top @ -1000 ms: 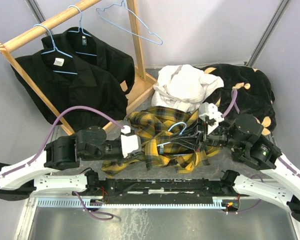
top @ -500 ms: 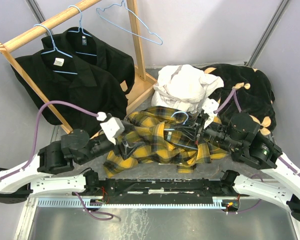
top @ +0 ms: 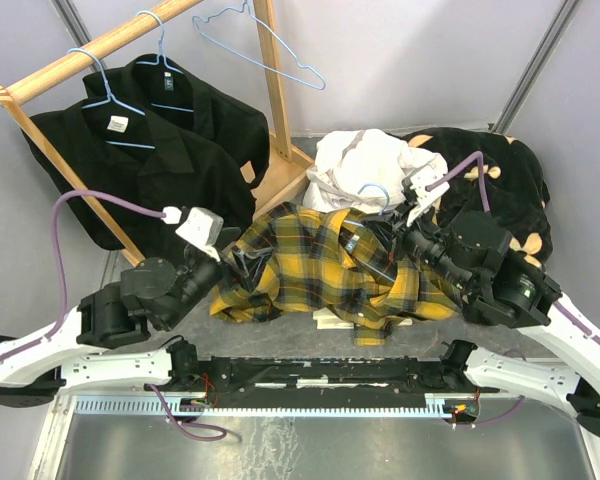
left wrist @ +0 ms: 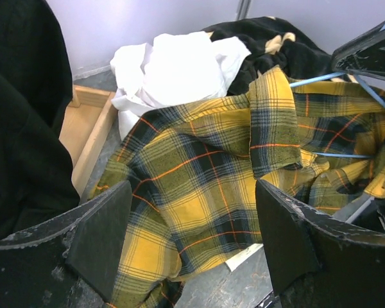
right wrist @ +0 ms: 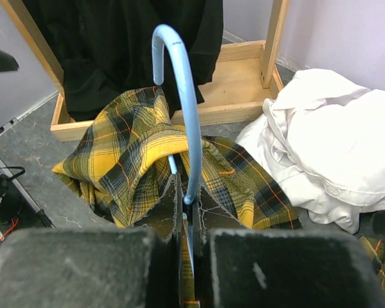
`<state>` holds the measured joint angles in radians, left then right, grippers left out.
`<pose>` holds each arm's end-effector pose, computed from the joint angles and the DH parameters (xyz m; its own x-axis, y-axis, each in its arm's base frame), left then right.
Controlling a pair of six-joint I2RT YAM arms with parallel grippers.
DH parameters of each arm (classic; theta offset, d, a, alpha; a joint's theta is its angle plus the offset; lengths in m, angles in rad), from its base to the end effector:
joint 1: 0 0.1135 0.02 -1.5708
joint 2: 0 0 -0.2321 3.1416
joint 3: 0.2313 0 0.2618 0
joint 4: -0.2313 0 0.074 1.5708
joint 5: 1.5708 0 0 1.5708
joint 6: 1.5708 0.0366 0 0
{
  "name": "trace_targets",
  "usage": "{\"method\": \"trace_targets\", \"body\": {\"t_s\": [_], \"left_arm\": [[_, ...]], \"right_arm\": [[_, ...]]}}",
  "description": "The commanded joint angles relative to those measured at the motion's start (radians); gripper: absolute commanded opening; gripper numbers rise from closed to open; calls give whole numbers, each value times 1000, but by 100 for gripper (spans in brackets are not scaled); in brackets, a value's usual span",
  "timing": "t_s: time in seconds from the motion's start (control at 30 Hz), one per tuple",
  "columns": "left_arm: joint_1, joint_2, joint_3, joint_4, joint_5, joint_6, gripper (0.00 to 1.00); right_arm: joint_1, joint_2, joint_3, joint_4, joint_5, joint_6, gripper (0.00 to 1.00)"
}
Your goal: Place the shirt on the hanger
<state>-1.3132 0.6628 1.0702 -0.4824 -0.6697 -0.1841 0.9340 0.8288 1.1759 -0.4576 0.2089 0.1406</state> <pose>0.0601 -0.1389 0.4047 -0.1287 -0.0749 -0.9889 0.5868 0.7981 -0.1368 0.1200 0.1495 0.4156 -0.1580 0.0170 -0.9873 -0.6482 0.7525 0.1166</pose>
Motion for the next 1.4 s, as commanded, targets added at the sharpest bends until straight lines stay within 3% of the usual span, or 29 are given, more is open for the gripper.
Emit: {"method": "trace_targets", "body": {"t_s": [0.0, 0.3, 0.57, 1.07, 1.37], "left_arm": [[0, 77, 29, 40, -94, -91, 84], [0, 217, 94, 47, -201, -82, 84], [0, 386, 258, 89, -243, 110, 87], [0, 569, 356, 384, -185, 299, 87], [-1, 713, 427, 389, -183, 321, 86]], "right_arm": [[2, 41, 89, -26, 63, 81, 0], [1, 123, 178, -115, 214, 116, 0], [1, 211, 372, -244, 364, 23, 0], [2, 218, 439, -206, 276, 46, 0], [1, 208, 460, -194, 254, 61, 0]]}}
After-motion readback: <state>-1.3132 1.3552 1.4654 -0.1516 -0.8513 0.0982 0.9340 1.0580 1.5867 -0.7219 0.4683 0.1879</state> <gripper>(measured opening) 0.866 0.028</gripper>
